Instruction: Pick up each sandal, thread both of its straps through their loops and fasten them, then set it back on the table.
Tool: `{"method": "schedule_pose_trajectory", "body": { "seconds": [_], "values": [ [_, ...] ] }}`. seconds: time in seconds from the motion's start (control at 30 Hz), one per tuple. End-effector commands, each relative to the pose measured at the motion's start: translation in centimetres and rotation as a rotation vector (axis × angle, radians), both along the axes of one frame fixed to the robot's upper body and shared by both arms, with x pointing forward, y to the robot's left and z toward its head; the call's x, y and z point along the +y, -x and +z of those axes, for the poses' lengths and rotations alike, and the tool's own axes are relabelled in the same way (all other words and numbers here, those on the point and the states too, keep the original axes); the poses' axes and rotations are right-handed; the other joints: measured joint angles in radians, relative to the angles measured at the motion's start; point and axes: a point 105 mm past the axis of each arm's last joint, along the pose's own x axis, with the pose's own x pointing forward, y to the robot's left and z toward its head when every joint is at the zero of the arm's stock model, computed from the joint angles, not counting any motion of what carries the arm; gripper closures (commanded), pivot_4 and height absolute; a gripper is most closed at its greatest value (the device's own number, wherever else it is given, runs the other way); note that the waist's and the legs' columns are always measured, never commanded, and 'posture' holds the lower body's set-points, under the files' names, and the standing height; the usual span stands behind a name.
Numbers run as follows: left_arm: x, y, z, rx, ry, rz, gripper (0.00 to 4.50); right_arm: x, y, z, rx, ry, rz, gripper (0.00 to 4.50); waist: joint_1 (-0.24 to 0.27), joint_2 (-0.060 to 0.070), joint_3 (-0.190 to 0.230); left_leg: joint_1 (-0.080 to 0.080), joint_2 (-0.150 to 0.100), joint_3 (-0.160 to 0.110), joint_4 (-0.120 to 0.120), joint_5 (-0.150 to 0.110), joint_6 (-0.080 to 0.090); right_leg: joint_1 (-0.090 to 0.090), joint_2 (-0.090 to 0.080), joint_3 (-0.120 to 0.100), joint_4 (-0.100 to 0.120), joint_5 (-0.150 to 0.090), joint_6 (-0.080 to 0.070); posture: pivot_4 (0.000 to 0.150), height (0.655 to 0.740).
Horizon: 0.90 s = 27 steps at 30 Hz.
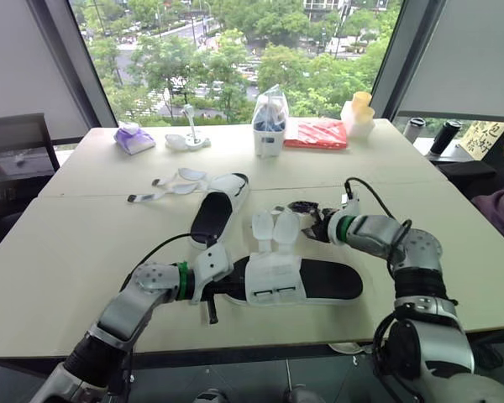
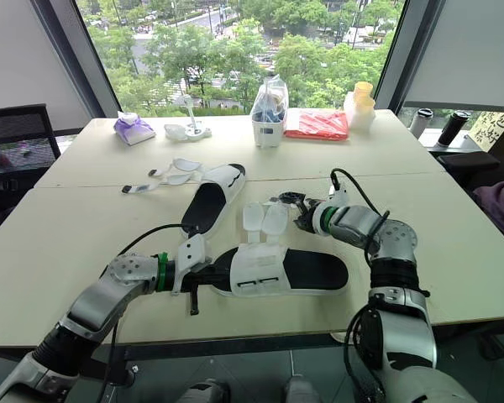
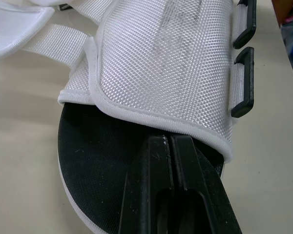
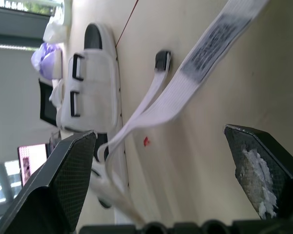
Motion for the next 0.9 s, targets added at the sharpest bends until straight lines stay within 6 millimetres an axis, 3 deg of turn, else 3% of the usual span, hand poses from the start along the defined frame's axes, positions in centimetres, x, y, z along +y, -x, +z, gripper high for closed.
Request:
{"method": "schedule_pose_trajectory", "body": {
  "seconds": [0.03,0.1,0.2,0.43,0.53,0.63,0.7,0.77,0.8,0.9],
  "values": [
    [-0.2,0.1,0.9,-0.040,0.007,0.005,4.47,-0.1,-1.7,1.6,-0.058,-0.034,-0.072,0.00,-0.001,0.000,0.000,0.000,0.000,0.000,0.000,0.000,0.000,0.000,0.001,0.000,0.000,0.000,0.000,0.150,0.7400],
    [-0.1,0.1,0.8,-0.040,0.007,0.010,4.47,-0.1,-2.3,1.2,-0.051,-0.016,-0.097,0.00,0.000,0.000,0.000,0.000,0.001,0.000,0.000,0.000,0.000,0.000,0.002,0.000,0.000,0.000,0.000,0.150,0.7400],
    [0.0,0.1,0.7,-0.040,0.006,0.014,4.50,-0.2,-3.1,0.7,-0.051,-0.001,-0.125,0.85,-0.001,0.000,0.000,0.000,0.002,0.000,0.000,0.000,0.000,0.000,0.003,0.000,0.000,0.000,-0.001,0.150,0.7400],
    [0.2,0.1,0.5,-0.040,0.008,0.022,4.50,-0.3,-4.0,1.3,-0.116,0.058,-0.139,4.28,-0.002,0.000,0.000,0.001,0.002,0.000,0.000,0.000,0.000,0.000,0.004,0.000,0.000,0.001,-0.001,0.150,0.7400],
    [0.1,0.2,0.2,-0.034,0.009,0.020,4.50,-0.3,-4.1,2.1,-0.201,0.117,-0.102,4.43,-0.002,0.000,0.000,0.001,0.002,0.000,0.000,0.000,0.000,0.000,0.005,0.000,0.000,0.001,-0.002,0.150,0.7400],
    [0.1,0.3,0.1,-0.030,0.008,0.016,4.50,0.1,-4.0,4.3,-0.363,0.193,-0.026,4.43,-0.003,0.001,0.000,0.001,0.002,0.000,0.000,0.000,0.000,0.000,0.005,0.000,0.000,0.001,-0.002,0.150,0.7400],
    [0.2,0.3,-0.1,-0.027,0.006,0.014,4.50,1.0,-3.1,6.7,-0.588,0.317,0.093,4.43,-0.002,0.001,0.000,0.001,0.002,0.000,0.000,0.000,0.000,0.000,0.005,0.000,0.000,0.001,-0.002,0.150,0.7400],
    [0.3,0.2,-0.2,-0.025,0.002,0.011,4.50,2.9,-0.1,10.1,-0.995,0.483,0.263,4.43,0.002,0.001,0.000,0.001,0.002,-0.001,0.000,0.000,0.000,0.000,0.005,-0.001,0.000,0.001,-0.002,0.150,0.7400],
    [0.3,0.2,-0.3,-0.024,0.000,0.010,4.50,4.3,2.5,11.1,-1.204,0.533,0.384,4.43,0.001,0.001,0.000,0.001,0.002,-0.001,0.000,0.000,0.000,0.000,0.005,-0.001,0.000,0.001,-0.001,0.150,0.7400],
    [0.4,0.2,-0.4,-0.023,-0.003,0.007,4.50,6.0,7.6,9.5,-1.476,0.707,0.676,4.43,-0.001,0.001,0.000,0.001,0.002,-0.001,-0.001,-0.002,0.002,0.000,0.005,-0.001,0.000,0.000,0.001,0.150,0.7400]
  ]
}}
